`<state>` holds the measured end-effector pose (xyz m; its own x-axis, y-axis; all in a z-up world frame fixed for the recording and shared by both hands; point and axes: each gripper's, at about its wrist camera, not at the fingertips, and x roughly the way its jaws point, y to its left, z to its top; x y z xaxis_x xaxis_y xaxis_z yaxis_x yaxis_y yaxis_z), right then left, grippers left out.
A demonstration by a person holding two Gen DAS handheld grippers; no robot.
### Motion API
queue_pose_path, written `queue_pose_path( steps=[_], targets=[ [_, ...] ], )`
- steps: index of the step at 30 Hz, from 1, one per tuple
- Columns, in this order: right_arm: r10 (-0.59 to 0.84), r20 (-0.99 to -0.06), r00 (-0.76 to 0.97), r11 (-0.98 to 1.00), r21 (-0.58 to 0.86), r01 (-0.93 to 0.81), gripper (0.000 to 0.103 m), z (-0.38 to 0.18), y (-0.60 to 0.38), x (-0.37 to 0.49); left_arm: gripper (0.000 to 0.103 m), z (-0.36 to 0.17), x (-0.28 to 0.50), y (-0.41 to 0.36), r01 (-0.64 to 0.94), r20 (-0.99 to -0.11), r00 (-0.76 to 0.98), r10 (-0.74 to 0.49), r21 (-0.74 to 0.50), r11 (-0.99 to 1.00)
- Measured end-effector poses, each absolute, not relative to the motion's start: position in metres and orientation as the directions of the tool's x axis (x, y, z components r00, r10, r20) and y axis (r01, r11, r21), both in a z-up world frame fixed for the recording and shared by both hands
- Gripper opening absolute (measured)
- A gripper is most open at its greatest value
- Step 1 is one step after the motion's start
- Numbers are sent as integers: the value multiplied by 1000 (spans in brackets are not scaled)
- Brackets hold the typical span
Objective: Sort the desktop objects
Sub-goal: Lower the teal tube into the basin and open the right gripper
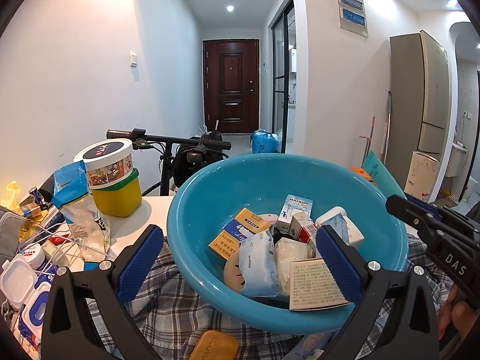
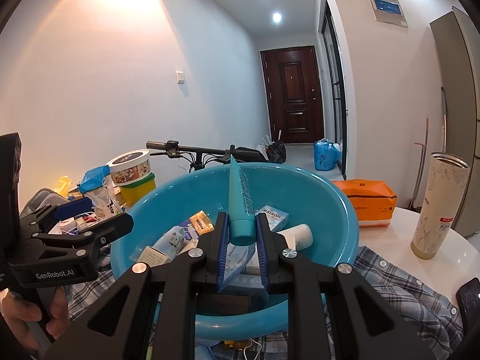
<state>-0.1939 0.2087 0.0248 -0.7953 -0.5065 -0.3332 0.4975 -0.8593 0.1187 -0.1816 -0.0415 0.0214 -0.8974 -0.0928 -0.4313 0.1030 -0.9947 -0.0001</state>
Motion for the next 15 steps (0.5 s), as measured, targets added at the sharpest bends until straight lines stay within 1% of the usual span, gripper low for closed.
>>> queue_pose_path(
  steps=[15],
  targets=[
    [-504,-345,-792,-860,121,495,17,23,209,-198,103,24,-181,-41,96,-433,-897,-83,-9,-995]
  ],
)
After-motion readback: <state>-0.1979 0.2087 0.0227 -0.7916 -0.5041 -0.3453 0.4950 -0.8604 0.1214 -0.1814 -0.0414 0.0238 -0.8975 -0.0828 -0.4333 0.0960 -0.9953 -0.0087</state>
